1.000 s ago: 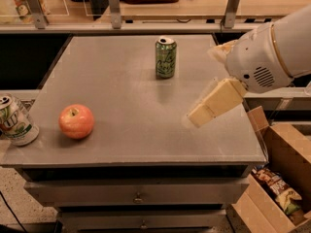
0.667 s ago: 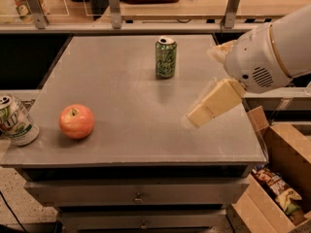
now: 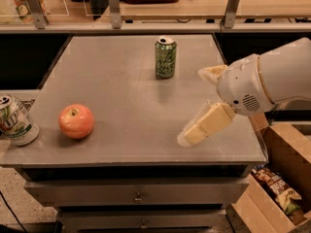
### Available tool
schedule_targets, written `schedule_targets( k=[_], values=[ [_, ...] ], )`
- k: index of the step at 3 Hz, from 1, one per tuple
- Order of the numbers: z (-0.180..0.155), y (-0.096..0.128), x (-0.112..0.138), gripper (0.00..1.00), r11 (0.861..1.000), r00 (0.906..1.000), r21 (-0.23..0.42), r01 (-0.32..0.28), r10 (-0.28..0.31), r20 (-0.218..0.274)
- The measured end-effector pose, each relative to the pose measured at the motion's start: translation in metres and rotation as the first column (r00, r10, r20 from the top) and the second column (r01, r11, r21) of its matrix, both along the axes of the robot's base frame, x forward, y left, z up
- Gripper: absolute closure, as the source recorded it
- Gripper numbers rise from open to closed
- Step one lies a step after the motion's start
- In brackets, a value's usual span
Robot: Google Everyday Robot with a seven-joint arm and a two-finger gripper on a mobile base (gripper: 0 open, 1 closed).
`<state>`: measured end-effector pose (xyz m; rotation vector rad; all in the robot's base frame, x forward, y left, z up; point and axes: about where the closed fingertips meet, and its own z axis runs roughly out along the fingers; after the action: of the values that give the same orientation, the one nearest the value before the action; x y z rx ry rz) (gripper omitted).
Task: Move apple near green can
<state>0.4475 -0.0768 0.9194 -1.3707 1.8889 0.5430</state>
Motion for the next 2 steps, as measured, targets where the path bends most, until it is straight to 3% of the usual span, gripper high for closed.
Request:
schedule_targets(
  k=[2],
  values=[
    [-0.046,0.018,0.0,0.0,0.988,0.9993,0.155,-0.02,0.015,0.035]
  ],
)
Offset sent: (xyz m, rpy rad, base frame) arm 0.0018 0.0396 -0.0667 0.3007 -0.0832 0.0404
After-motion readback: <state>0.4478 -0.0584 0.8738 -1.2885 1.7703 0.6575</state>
